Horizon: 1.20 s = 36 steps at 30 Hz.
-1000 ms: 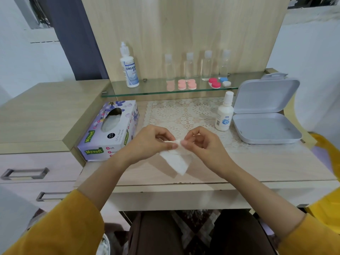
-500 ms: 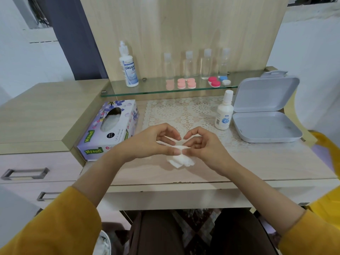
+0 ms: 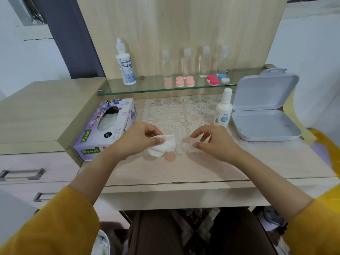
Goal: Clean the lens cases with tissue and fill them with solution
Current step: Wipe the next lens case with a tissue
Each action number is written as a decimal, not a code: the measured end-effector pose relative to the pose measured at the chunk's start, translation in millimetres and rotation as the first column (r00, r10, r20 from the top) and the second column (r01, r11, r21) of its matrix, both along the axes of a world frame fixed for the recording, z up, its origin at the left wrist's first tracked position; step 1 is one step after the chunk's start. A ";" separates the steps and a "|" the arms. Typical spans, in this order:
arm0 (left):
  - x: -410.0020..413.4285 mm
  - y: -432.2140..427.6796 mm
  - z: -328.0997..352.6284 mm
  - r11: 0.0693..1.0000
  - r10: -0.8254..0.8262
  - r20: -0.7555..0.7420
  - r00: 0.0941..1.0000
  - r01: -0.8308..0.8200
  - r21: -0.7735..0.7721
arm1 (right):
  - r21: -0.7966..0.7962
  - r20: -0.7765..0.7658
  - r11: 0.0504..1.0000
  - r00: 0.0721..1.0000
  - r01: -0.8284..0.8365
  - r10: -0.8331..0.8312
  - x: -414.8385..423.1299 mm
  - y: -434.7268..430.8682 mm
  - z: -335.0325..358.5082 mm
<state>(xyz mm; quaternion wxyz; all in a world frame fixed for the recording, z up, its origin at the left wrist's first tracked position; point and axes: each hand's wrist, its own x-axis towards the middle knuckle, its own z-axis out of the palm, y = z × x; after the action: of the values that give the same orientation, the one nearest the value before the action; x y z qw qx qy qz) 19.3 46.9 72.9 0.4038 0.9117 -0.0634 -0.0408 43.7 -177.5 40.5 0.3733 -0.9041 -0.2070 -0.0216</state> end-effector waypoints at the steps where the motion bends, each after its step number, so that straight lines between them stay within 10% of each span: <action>1: 1.3 0.1 -1.8 1.000 0.009 0.007 1.000 -0.009 -0.010 | -0.074 0.007 0.997 1.000 -0.004 0.005 1.3 0.4 -2.3; 7: 3.9 -3.0 -17.2 0.996 0.030 -0.029 0.999 -0.033 -0.082 | -0.271 0.072 0.962 0.997 0.004 0.016 6.1 8.6 -21.9; 18: 11.0 -33.8 -48.2 0.981 0.090 0.161 0.983 -0.059 -0.186 | -0.078 0.175 0.996 0.984 0.038 -0.024 0.3 8.0 -40.3; 27: 11.0 -35.2 -79.4 0.977 -0.138 0.584 0.800 0.014 0.213 | -0.006 0.174 0.999 0.984 0.034 -0.033 0.3 5.8 -46.3; 36: 12.7 -24.9 -89.9 0.925 -0.337 0.676 0.656 0.097 0.367 | -0.001 0.214 1.000 0.977 0.013 -0.012 1.1 4.7 -48.4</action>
<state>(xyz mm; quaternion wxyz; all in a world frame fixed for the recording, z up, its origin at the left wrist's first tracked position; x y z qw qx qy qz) 32.0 22.0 -17.0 0.1944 0.8877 -0.3211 0.2667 44.8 -172.9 -7.9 0.3477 -0.8982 -0.2404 -0.1208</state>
